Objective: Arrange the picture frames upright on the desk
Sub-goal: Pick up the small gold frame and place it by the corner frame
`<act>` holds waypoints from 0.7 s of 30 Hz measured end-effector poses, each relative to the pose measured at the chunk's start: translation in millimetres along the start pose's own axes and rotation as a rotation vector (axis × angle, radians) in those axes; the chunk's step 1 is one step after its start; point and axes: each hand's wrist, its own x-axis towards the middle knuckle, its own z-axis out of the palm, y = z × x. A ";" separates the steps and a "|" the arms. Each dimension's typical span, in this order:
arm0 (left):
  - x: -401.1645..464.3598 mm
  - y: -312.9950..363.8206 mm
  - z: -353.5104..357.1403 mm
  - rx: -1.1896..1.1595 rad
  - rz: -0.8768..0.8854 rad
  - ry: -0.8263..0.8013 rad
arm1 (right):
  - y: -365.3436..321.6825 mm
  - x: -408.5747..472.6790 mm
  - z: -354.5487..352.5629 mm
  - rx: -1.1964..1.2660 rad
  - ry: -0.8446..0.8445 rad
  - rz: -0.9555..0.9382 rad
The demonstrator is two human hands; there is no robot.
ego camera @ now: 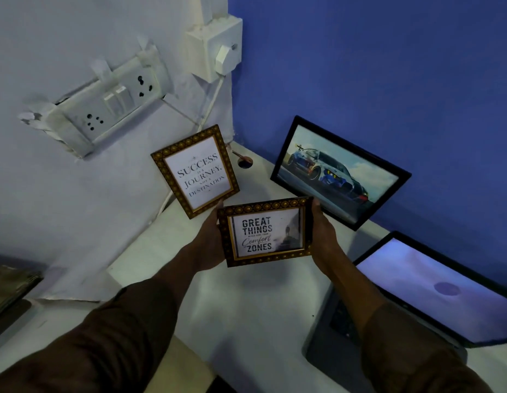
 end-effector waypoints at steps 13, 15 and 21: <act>53.0 -9.5 -28.0 0.091 -0.007 0.203 | 40.6 42.3 -4.9 -0.034 -0.015 0.112; 58.4 -17.8 -32.6 0.109 0.041 0.231 | 51.8 45.0 -7.5 -0.040 0.003 0.119; 64.8 -30.6 -31.1 0.120 0.088 0.350 | 53.0 40.3 -7.1 -0.062 -0.010 0.124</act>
